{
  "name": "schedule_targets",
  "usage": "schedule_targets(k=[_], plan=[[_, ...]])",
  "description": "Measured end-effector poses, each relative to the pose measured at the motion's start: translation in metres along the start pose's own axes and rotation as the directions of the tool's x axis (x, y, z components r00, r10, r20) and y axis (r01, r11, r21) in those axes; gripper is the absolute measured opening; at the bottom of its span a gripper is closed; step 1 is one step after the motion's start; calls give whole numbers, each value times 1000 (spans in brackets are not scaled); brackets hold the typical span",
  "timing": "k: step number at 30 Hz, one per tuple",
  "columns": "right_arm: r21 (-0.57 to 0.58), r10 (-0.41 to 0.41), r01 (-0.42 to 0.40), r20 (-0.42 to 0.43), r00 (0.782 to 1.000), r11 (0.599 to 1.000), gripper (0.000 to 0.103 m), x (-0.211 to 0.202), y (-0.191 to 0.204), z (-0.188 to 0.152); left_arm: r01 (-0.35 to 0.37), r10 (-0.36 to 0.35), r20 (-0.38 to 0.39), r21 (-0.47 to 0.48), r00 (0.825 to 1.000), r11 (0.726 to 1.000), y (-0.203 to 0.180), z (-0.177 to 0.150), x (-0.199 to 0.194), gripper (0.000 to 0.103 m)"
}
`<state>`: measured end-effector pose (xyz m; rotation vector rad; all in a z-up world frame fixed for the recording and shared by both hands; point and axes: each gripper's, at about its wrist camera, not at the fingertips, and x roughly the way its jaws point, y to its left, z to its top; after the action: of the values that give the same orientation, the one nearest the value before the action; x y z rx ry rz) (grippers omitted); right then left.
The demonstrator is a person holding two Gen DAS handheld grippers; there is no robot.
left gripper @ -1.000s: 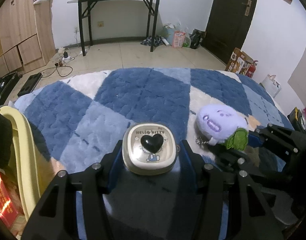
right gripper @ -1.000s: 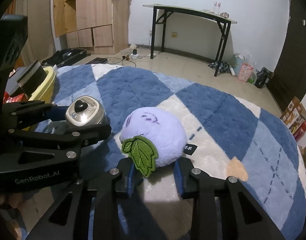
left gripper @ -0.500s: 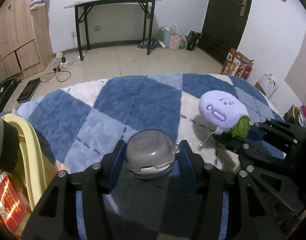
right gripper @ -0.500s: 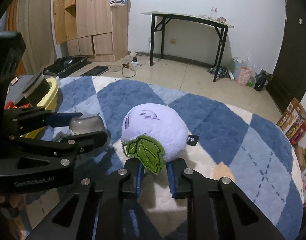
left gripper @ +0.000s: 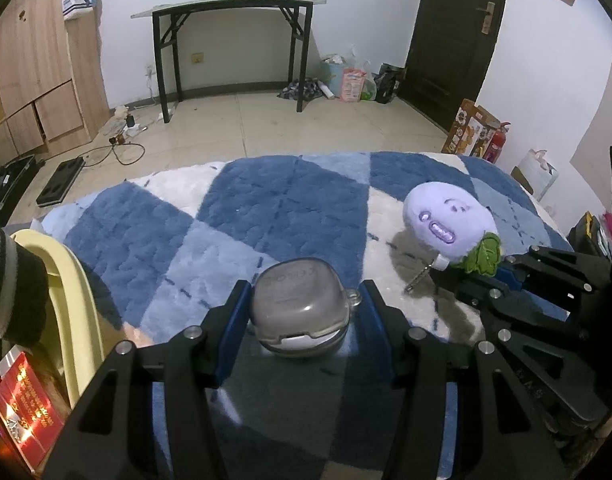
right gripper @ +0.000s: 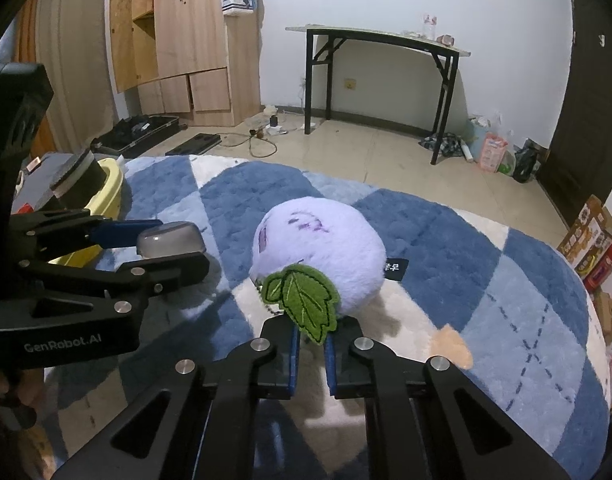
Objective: Organize rigid objects
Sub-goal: 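Grasp the white Hello Kitty device with the left gripper while the right gripper grasps the lavender plush, then carry the device and plush over the yellow tray and release both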
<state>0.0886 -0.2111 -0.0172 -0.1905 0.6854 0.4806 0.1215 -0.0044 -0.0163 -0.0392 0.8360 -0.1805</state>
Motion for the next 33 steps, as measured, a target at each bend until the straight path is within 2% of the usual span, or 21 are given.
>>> schedule_targets(k=[6, 18, 24, 27, 30, 33], plan=[[22, 18, -18, 17, 1000, 1000, 9, -4, -2, 0, -1, 1, 1, -3, 1000, 1000, 1, 2, -1, 56], [30, 22, -23, 45, 999, 999, 9, -10, 0, -1, -5, 8, 75, -47, 997, 999, 19, 12, -33, 56], [4, 48, -48, 76, 996, 999, 9, -23, 12, 5, -65, 70, 121, -42, 990, 997, 37, 17, -71, 56], [-16, 83, -82, 102, 991, 996, 9, -36, 25, 8, -89, 99, 184, -60, 978, 994, 71, 14, -116, 56], [-56, 129, -123, 119, 985, 991, 9, -47, 47, 14, -118, 149, 225, -146, 963, 982, 120, 4, -155, 56], [-87, 192, -183, 115, 975, 979, 9, -49, 73, 25, -206, 251, 175, -240, 952, 949, 173, -17, -176, 56]])
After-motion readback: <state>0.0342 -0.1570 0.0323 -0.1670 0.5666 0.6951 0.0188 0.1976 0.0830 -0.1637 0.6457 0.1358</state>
